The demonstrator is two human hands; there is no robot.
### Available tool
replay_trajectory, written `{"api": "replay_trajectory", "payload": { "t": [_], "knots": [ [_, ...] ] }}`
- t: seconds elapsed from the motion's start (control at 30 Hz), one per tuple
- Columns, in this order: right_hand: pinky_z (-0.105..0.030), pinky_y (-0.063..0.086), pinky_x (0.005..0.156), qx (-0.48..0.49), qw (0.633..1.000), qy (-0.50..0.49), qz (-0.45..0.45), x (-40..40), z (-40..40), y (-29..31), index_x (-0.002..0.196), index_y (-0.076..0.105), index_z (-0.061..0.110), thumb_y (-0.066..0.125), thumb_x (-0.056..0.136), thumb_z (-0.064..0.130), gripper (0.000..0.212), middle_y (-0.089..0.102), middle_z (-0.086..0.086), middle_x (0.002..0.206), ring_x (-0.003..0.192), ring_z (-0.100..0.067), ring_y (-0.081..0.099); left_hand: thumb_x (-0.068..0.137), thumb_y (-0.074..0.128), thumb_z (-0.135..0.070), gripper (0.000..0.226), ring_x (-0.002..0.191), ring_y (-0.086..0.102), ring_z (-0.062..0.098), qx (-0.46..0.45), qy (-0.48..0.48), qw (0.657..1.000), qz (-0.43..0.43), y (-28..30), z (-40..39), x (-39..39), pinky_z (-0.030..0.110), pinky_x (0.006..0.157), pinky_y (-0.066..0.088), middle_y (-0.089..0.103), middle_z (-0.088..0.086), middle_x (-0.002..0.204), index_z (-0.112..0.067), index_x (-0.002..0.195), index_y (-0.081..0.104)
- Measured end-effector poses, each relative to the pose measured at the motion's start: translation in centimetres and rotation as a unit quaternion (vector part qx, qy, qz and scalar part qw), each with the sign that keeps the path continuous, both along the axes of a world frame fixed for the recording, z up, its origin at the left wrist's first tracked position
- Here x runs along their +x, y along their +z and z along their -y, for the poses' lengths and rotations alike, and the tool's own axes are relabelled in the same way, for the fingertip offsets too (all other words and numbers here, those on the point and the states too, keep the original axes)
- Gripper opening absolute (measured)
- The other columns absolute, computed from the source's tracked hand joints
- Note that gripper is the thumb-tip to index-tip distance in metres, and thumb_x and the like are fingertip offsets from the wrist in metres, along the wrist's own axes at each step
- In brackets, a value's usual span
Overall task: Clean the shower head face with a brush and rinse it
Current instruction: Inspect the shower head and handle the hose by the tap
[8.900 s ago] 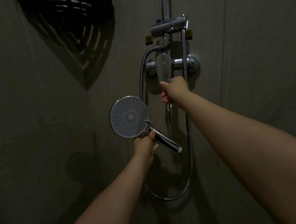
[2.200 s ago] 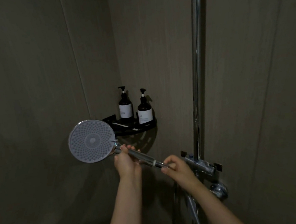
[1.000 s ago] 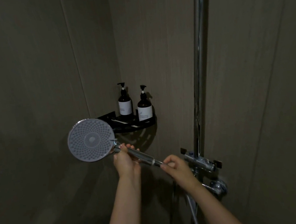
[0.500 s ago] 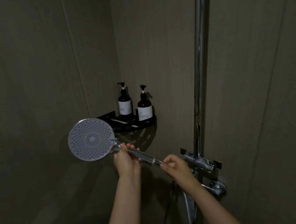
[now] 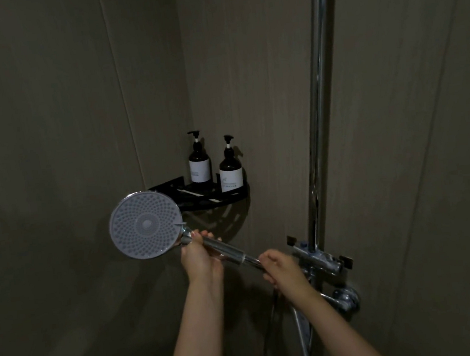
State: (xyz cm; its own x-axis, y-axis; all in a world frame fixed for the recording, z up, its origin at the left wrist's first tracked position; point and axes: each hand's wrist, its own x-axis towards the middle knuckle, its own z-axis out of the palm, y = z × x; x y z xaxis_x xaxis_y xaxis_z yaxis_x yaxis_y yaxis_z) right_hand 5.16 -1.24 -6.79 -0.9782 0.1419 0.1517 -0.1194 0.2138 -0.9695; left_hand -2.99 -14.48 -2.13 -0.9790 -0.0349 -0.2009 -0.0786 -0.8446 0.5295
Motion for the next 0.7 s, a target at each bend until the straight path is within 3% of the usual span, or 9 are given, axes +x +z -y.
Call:
{"api": "replay_trajectory", "payload": {
  "t": [0.1,0.2,0.3,0.43,0.53,0.63,0.7],
  "knots": [
    [-0.012,0.045,0.057,-0.001,1.0,0.0,-0.011,-0.33,-0.11,-0.05,0.088,0.057,0.021,0.052,0.093,0.021,0.007,0.062,0.005,0.072,0.066,-0.005,0.06,0.097,0.041,-0.011,0.017,0.069,0.052,0.013,0.001,0.001,1.0,0.004,0.04,-0.02,-0.12,0.032,0.068,0.046,0.051,-0.001,0.077,-0.017,0.084,0.051],
    [-0.009,0.043,0.054,0.006,1.0,-0.002,-0.004,-0.23,-0.08,0.19,0.082,0.057,0.019,0.048,0.095,0.02,0.016,0.057,0.005,0.069,0.061,-0.004,0.057,0.097,0.04,-0.012,0.018,0.068,0.052,0.012,-0.002,0.001,1.0,0.004,0.04,-0.13,-0.2,0.031,0.067,0.046,0.051,-0.002,0.077,-0.017,0.084,0.051],
    [-0.013,0.05,0.06,0.008,1.0,-0.008,-0.006,-0.26,-0.27,0.04,0.092,0.059,0.018,0.053,0.093,0.021,0.007,0.064,0.001,0.077,0.068,-0.005,0.063,0.097,0.04,-0.011,0.018,0.066,0.051,0.011,0.0,0.002,1.0,0.004,-0.06,-0.23,-0.37,0.031,0.066,0.046,0.05,-0.002,0.076,-0.017,0.084,0.05],
    [-0.02,0.046,0.068,-0.007,1.0,-0.006,0.007,-0.26,-0.29,0.09,0.084,0.06,0.02,0.046,0.096,0.024,0.018,0.058,0.002,0.074,0.072,-0.014,0.056,0.097,0.041,-0.011,0.018,0.065,0.05,0.011,0.002,-0.001,1.0,0.005,-0.24,-0.35,-0.38,0.031,0.066,0.045,0.05,-0.002,0.075,-0.017,0.083,0.05],
    [-0.013,0.047,0.061,0.012,1.0,-0.009,-0.001,-0.36,-0.39,-0.07,0.087,0.062,0.023,0.052,0.093,0.022,0.012,0.064,0.007,0.072,0.068,-0.004,0.062,0.097,0.041,-0.012,0.019,0.065,0.05,0.011,0.003,-0.006,1.0,0.004,-0.34,-0.42,-0.56,0.03,0.067,0.045,0.049,-0.002,0.074,-0.017,0.081,0.05],
    [-0.01,0.039,0.05,0.012,1.0,-0.024,0.009,-0.36,-0.39,-0.07,0.074,0.06,0.021,0.048,0.096,0.022,0.025,0.056,0.011,0.05,0.051,-0.001,0.053,0.096,0.042,-0.011,0.02,0.064,0.049,0.011,0.002,-0.008,1.0,0.006,-0.48,-0.5,-0.8,0.029,0.066,0.045,0.049,-0.002,0.073,-0.018,0.079,0.049],
    [-0.008,0.043,0.052,0.012,1.0,-0.024,0.007,-0.38,-0.3,-0.11,0.082,0.061,0.021,0.052,0.094,0.022,0.015,0.061,0.009,0.063,0.059,-0.001,0.058,0.096,0.042,-0.011,0.019,0.065,0.05,0.012,0.003,-0.006,1.0,0.007,-0.53,-0.5,-0.89,0.03,0.066,0.045,0.05,-0.002,0.073,-0.017,0.08,0.049]
  ]
}}
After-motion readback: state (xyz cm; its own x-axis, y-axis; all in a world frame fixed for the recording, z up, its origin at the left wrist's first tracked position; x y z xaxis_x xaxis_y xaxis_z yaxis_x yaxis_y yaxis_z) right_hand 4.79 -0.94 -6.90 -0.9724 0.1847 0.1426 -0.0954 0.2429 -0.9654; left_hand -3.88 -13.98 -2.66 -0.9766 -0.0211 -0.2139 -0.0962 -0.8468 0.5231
